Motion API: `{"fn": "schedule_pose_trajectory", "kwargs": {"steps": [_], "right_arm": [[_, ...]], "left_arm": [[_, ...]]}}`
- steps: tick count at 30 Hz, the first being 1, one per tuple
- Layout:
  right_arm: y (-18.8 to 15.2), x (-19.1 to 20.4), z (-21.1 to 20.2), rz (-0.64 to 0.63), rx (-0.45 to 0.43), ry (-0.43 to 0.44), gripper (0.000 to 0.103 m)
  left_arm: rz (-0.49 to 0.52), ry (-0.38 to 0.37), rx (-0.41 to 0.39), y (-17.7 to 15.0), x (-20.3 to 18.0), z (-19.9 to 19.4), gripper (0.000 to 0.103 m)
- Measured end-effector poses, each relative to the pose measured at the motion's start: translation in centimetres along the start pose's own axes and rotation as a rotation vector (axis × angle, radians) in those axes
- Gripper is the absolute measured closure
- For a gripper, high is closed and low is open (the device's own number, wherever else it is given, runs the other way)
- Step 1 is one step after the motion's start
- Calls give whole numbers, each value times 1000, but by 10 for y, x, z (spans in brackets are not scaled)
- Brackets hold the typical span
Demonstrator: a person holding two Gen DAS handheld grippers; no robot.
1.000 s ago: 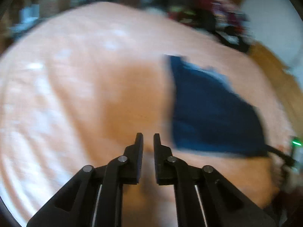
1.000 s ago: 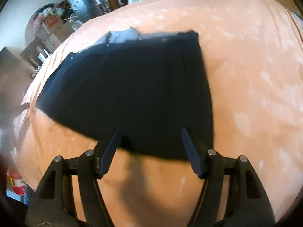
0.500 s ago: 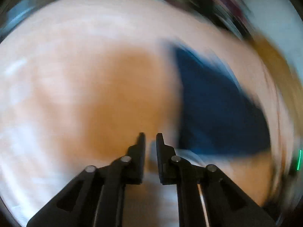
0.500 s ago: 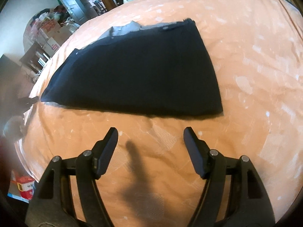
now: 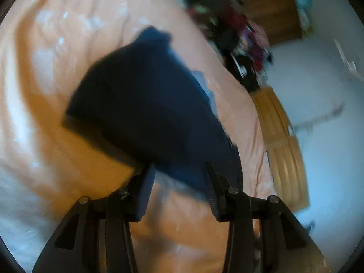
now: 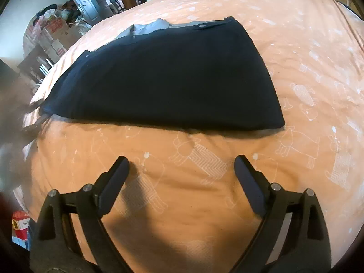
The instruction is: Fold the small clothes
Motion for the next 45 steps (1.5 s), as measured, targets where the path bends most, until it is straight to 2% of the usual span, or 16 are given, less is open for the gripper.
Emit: {"fn": "schedule_pose_trajectory", "kwargs": {"steps": [2, 5, 7, 11, 13, 15, 18, 19, 23, 25, 27, 32, 34, 38, 40, 45], "right_arm": [[-1, -1, 0, 0, -1, 7, 10], [-1, -1, 2, -14, 6, 2, 10], [-1, -1, 4, -21, 9, 2, 10], [-1, 0, 6, -24, 4, 0, 7], [-2, 3, 7, -33, -5, -8, 3], [-4, 8, 10, -50, -18, -24, 0], [-6, 16, 10, -79, -23, -80, 0], [-5, 18, 6, -75, -25, -93, 0], [-2, 31, -16, -122, -80, -124, 4], [-2, 34, -13, -153, -68, -136, 4], [-4, 29, 1, -129, -32, -126, 3], [-6, 24, 15, -74, -38, -129, 0], [-9, 24, 17, -77, -59, -133, 0], [-11, 21, 19, -78, -76, -114, 0], [-11, 20, 21, -84, -81, -123, 0], [-14, 21, 21, -87, -106, -126, 0]], "left_arm": [[-16, 28, -33, 13, -5, 15, 63], [-36, 23, -78, 27, 1, 19, 80], [-58, 26, -167, 47, 14, -13, 90], [-143, 91, -387, 92, 58, -101, 98], [-157, 91, -403, 100, 65, -124, 98], [-59, 85, -339, 90, 47, -122, 97], [144, 154, -221, 57, 15, -92, 67], [213, 240, -210, 47, 8, -79, 63], [415, 564, -231, 11, 2, -54, 65], [498, 686, -236, -7, 3, -41, 61], [554, 751, -237, -18, 7, -40, 53], [571, 821, -230, -25, 5, -28, 41], [582, 846, -225, -26, 1, -20, 30], [516, 811, -216, -18, 2, -11, 18], [517, 763, -173, -17, 3, -6, 0], [535, 770, -195, -19, 5, -2, 0]]}}
Point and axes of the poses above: each gripper's, at about its wrist camera, not at the fingertips, and z roughly the way its jaws point, x to its left, y to its top, the point moved 2 cm from there along z, roughly the way its jaws point, and after that the axes turned 11 degrees about -z, right-handed, at the moved point
